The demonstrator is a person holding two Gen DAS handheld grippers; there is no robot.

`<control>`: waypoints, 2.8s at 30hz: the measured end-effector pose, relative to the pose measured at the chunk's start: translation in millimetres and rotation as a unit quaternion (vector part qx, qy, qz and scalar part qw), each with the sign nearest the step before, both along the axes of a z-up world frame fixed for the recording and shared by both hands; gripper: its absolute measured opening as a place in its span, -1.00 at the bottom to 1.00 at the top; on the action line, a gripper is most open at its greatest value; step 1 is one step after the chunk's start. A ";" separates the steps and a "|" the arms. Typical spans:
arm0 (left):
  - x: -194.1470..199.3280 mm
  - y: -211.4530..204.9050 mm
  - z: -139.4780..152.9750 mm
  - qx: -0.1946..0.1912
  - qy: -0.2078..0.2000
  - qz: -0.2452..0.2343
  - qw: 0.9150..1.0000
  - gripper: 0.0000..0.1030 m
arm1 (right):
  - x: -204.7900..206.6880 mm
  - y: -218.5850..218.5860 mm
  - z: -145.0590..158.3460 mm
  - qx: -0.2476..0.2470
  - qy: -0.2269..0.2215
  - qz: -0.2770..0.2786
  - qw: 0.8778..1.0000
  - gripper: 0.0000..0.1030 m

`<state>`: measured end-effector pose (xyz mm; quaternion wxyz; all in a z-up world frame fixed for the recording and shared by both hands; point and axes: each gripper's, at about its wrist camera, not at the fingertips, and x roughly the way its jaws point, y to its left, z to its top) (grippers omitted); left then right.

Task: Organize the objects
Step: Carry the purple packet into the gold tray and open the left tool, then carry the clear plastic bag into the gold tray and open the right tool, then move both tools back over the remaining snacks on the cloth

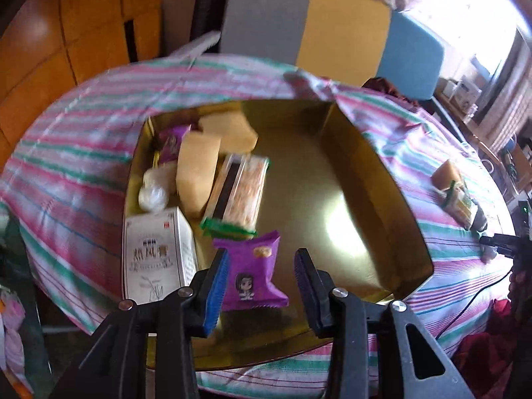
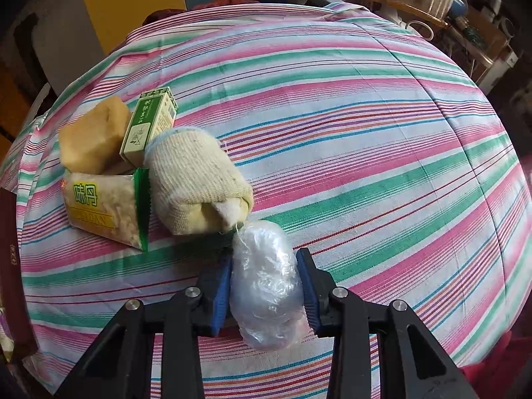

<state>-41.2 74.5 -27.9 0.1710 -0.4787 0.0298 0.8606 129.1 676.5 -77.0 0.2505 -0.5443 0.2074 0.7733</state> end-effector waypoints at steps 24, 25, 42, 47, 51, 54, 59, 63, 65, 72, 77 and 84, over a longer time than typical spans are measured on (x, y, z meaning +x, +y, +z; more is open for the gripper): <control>10.0 -33.8 12.8 0.025 0.076 0.012 0.997 -0.20 | 31.8 -67.7 71.1 0.039 0.049 -0.014 0.998 -0.29; 9.5 -35.2 12.2 0.027 0.075 0.014 0.997 -0.20 | 6.0 -76.1 64.6 0.038 0.058 -0.009 0.998 -0.29; -13.0 -96.3 22.8 0.047 0.081 0.084 0.992 -0.20 | -181.2 -383.4 88.5 -0.065 0.118 0.332 0.934 -0.28; -15.5 -96.1 16.6 0.051 0.068 0.080 0.993 -0.20 | -220.5 -442.7 32.8 -0.090 0.053 0.348 0.932 -0.23; -17.2 -95.3 11.7 0.051 0.060 0.078 0.994 -0.20 | -221.9 -467.2 3.8 -0.122 0.021 0.352 0.928 -0.15; -17.9 -94.2 9.3 0.049 0.059 0.078 0.994 -0.19 | -215.7 -477.5 -4.9 -0.163 0.024 0.361 0.918 -0.09; -15.7 -90.1 7.5 0.043 0.060 0.072 0.995 -0.19 | -204.0 -473.2 -3.6 -0.174 0.040 0.356 0.917 0.21; -13.2 -84.4 6.9 0.038 0.061 0.064 0.995 -0.19 | -190.1 -451.9 12.5 -0.174 0.079 0.349 0.917 0.26; -11.6 -80.4 8.0 0.035 0.064 0.059 0.996 -0.19 | -179.2 -435.8 23.5 -0.160 0.101 0.342 0.920 0.30; -8.2 -60.9 12.1 0.045 0.060 0.033 0.997 -0.19 | -138.4 -361.1 62.1 -0.081 0.181 0.277 0.940 0.43; -4.4 -31.4 16.5 0.041 0.060 -0.007 0.997 -0.19 | -107.1 -283.1 77.4 -0.038 0.192 0.194 0.961 0.53; 4.0 26.0 25.1 0.042 0.052 -0.079 0.995 -0.19 | -61.2 -162.0 79.8 0.002 0.191 0.040 0.981 0.60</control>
